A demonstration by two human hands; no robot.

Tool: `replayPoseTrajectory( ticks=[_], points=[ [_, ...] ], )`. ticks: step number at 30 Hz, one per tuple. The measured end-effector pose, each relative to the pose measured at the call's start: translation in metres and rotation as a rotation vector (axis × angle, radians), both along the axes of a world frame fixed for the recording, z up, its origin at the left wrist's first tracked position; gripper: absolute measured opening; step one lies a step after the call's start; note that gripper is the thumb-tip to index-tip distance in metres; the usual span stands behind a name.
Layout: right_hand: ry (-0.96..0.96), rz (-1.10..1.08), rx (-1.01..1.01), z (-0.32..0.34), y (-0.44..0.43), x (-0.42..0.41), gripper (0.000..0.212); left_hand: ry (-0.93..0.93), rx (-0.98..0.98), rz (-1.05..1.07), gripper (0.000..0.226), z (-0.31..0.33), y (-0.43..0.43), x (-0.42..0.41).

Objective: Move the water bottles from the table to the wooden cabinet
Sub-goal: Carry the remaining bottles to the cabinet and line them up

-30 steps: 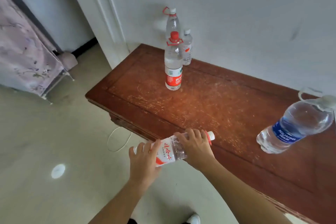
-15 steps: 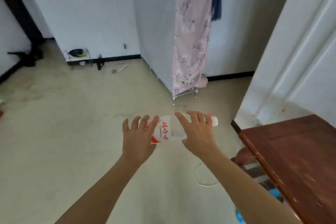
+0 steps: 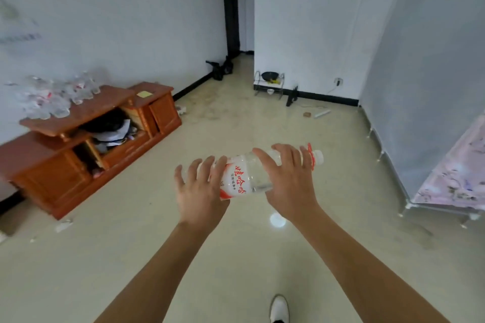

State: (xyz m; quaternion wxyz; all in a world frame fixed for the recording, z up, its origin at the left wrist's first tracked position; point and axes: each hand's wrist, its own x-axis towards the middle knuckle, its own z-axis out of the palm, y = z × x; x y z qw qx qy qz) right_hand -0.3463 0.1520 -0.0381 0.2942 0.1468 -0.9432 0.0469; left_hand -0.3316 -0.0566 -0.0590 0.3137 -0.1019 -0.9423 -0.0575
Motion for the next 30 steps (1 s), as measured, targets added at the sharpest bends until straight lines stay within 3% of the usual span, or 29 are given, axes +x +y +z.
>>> replayPoseTrajectory(
  ticks=[5,12,23,30],
  points=[
    [0.080,0.156,-0.092,-0.003,-0.077,-0.150,0.086,0.071,-0.090,0.159,0.081,0.007,-0.072,-0.120],
    [0.039,0.377,-0.131,0.030,-0.194,-0.335,0.096,0.034,-0.152,0.369,0.097,0.045,-0.177,-0.266],
    [0.084,0.682,-0.134,0.024,-0.500,-0.512,0.099,0.062,-0.170,0.694,0.098,0.037,-0.449,-0.387],
    [0.144,0.676,-0.147,0.041,-0.651,-0.623,0.089,0.119,-0.148,0.670,0.091,0.056,-0.599,-0.497]
  ],
)
